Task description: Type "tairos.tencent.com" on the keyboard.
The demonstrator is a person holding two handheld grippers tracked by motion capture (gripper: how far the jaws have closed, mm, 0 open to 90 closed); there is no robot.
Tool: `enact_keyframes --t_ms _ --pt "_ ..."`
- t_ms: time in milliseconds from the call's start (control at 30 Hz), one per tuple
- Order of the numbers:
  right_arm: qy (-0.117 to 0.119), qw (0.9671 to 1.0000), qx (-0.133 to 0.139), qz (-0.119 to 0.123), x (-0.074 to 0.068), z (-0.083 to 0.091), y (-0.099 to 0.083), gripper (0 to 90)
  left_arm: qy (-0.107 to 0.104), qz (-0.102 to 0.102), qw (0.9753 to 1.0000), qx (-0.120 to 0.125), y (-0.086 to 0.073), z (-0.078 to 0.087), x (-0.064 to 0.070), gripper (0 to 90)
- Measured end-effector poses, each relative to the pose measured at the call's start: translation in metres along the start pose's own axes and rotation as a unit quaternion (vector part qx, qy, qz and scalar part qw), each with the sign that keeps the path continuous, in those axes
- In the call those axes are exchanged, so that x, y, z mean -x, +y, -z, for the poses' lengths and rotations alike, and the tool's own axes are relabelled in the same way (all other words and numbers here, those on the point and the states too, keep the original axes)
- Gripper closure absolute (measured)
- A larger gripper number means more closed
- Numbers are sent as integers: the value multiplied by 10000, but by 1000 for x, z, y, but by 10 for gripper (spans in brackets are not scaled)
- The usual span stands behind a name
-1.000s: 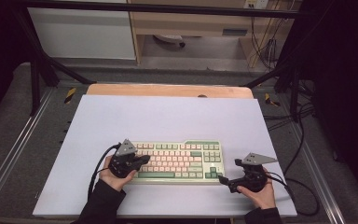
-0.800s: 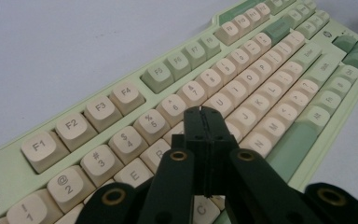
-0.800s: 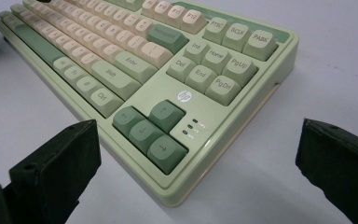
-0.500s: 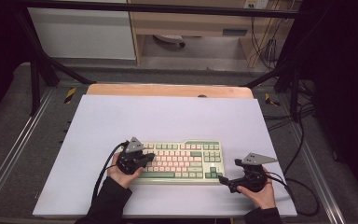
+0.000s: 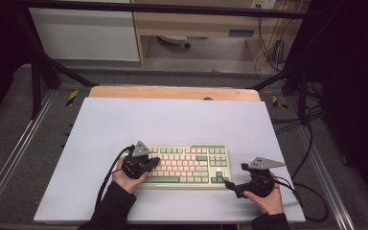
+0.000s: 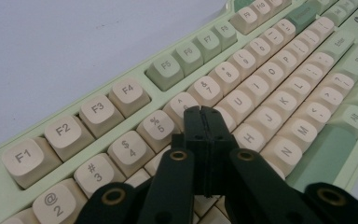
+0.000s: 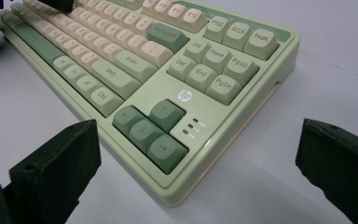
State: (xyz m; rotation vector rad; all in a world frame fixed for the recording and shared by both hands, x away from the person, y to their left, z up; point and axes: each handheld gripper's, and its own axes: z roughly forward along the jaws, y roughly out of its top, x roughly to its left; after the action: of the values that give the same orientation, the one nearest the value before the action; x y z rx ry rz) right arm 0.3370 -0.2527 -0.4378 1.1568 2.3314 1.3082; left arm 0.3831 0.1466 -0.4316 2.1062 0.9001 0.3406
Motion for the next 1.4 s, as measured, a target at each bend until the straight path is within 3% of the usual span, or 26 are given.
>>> enact_keyframes --t_ms 900,1400 --pt "-2 10000 -9 8 0 0 0 5 -97 -103 9997 203 -1 34 -1 900" --pt "-1 10000 -18 33 0 -1 0 5 34 -28 9998 194 -16 54 -14 900"
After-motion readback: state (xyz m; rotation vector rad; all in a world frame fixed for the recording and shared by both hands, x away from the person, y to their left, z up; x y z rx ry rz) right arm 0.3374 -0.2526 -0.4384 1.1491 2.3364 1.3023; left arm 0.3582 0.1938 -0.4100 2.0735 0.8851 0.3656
